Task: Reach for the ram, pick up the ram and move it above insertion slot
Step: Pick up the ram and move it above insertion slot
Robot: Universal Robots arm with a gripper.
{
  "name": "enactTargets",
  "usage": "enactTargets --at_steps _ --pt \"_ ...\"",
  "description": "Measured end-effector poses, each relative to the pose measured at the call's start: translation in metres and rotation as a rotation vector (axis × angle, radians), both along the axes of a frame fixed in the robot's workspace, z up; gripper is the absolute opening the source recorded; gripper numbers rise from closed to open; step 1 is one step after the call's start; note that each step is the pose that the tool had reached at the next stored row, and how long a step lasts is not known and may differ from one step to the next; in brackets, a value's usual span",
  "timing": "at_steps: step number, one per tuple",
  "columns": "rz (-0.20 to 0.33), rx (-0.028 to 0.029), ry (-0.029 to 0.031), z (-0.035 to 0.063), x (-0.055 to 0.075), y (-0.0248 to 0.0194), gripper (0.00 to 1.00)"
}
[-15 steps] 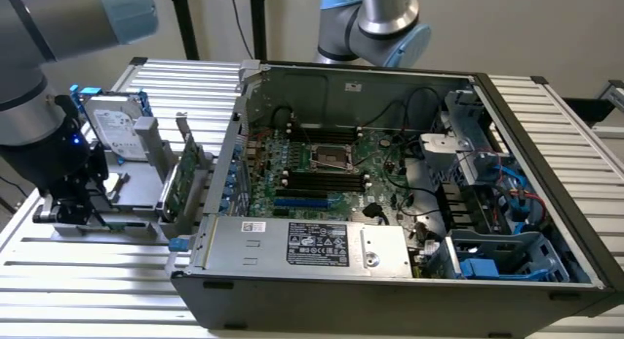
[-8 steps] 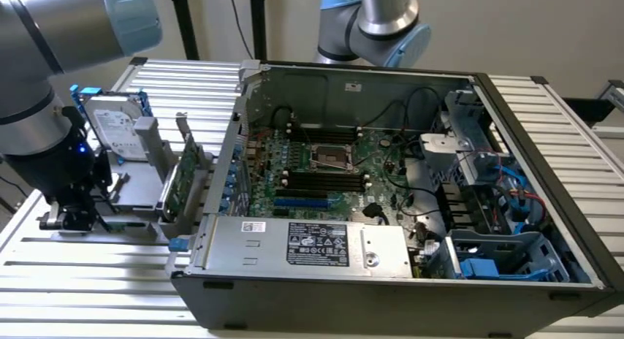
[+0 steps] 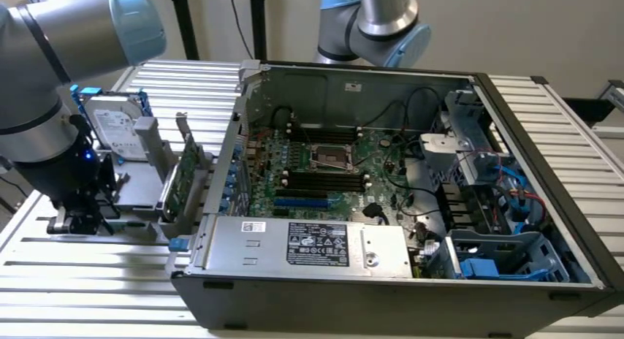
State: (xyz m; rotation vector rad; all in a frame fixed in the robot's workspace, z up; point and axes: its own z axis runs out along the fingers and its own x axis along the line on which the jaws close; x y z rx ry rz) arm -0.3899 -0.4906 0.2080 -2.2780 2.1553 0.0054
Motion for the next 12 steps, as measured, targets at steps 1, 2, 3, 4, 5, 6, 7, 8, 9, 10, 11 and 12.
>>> enactTargets --at_steps 1,2,3,4,5,6,7,8,9,10,11,12 --pt "0.0 0.0001 -0.0001 -0.0001 0.0 0.0011 0.36" --pt "0.0 0.0 0.0 -0.0003 0.0 0.0019 0.36" --pt "0.0 0.0001 -0.0001 -0.0008 0.0 0.0024 0.36" --pt "0.0 0.0002 -0.0002 -0.0017 0.0 0.0025 0.36" --pt "0.0 0.0001 0.0 -0.0028 0.0 0.0026 0.36" --pt "0.0 0.0 0.0001 -0.004 -0.0001 0.0027 0.36" --pt "0.0 0.0 0.0 -0.0049 -0.0002 0.0029 0.36" --pt "0.0 0.0001 -0.0001 -0.0054 -0.0004 0.003 0.36" --pt "0.0 0.0 0.0001 -0.0057 -0.0007 0.0031 0.36" --pt "0.0 -0.0001 0.0001 -0.006 -0.001 0.0033 0.36" --pt "0.0 0.0 0.0 -0.0064 -0.0012 0.0035 0.36" --pt "0.0 0.0001 -0.0001 -0.0068 -0.0014 0.0038 0.36"
